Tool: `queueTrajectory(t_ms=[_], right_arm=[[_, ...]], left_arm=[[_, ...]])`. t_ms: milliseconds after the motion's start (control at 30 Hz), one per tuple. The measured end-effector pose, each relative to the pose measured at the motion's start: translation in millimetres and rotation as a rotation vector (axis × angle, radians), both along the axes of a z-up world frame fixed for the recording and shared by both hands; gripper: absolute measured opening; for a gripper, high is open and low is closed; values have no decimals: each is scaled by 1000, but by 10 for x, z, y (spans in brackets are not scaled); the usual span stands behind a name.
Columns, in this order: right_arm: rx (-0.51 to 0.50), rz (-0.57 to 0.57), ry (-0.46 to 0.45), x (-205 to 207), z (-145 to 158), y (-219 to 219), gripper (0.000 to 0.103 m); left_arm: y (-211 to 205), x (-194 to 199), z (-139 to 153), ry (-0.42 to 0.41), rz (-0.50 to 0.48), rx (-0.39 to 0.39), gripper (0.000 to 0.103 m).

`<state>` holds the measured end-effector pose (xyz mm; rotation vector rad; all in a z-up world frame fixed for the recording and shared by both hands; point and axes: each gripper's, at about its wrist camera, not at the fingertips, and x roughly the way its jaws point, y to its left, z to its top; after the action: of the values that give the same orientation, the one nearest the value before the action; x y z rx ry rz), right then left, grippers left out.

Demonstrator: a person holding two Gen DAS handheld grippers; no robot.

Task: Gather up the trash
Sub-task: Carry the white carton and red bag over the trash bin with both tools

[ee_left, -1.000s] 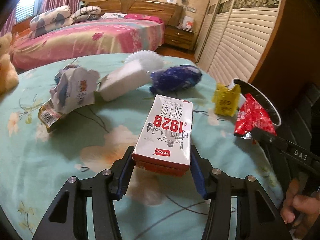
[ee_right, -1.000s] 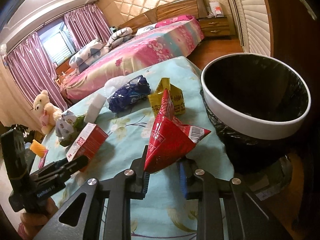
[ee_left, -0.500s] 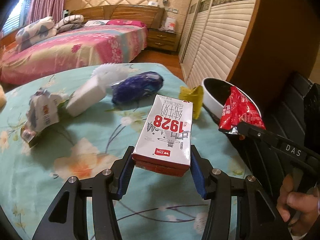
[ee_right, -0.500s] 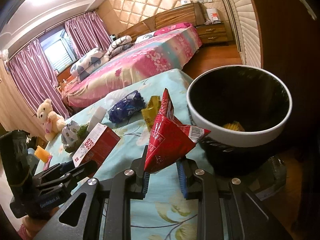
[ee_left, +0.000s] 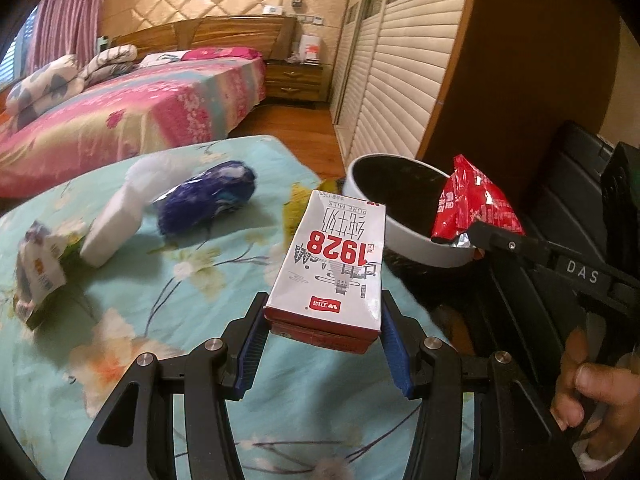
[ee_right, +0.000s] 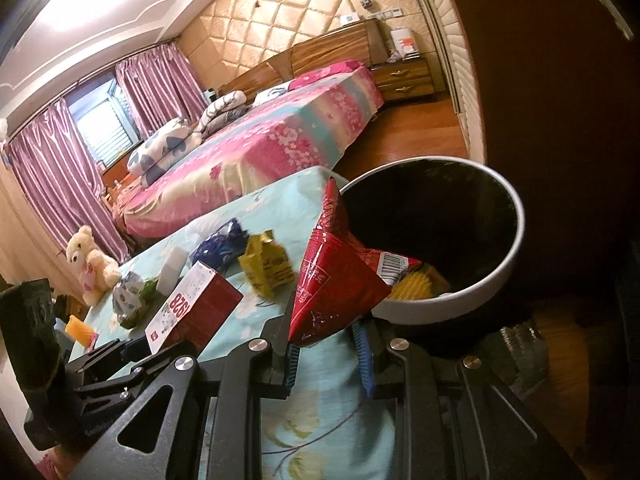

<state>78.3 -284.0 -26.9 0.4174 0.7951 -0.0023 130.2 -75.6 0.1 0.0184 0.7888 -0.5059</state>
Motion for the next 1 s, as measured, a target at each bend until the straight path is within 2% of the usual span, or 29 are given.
queueTrajectory(t_ms=[500, 1000], right_arm=[[2, -86, 5, 33, -8, -471, 24], [2, -82, 49, 265, -108, -700, 24]], left_arm=[[-512, 244, -5, -17, -73, 15, 51], [-881, 561, -26, -30, -99, 27, 51]])
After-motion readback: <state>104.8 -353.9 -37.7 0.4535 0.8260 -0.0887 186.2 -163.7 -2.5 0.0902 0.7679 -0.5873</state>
